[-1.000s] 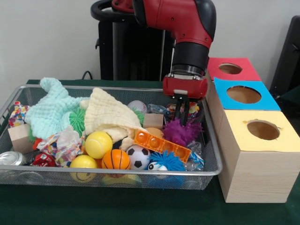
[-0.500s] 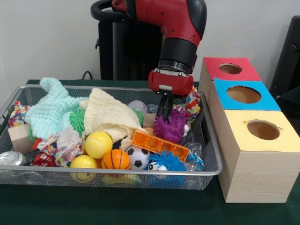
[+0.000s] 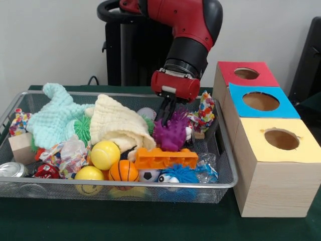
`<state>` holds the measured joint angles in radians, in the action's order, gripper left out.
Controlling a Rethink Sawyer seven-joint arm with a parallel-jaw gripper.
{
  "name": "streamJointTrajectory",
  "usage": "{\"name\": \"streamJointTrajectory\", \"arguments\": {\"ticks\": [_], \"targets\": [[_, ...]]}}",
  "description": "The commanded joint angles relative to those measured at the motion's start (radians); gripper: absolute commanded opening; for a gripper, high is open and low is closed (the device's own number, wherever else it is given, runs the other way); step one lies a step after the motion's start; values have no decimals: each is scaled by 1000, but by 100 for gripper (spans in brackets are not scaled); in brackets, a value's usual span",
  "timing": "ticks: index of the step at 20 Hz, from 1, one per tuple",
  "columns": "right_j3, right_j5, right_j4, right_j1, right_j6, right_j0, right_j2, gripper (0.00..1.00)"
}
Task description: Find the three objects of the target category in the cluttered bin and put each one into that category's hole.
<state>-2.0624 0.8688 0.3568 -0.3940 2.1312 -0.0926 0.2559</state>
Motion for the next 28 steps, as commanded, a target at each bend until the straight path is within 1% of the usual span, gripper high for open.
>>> {"name": "streamJointTrajectory", "arguments": {"ticks": [1,2,5,7,11,17,22,28], "targets": [[56,233,214,47,210,-31,38,0],[47,259,246,52,224,-39,40,0],[30,296,281,56,249,-45,46,0],[13,325,327,59,278,-53,42,0],[-6,339,361,66,325,-44,24,0],[-10,313,350,62,318,-35,11,0],[-1,262,301,62,313,-11,0,0],[8,233,257,56,292,7,-3,0]]}}
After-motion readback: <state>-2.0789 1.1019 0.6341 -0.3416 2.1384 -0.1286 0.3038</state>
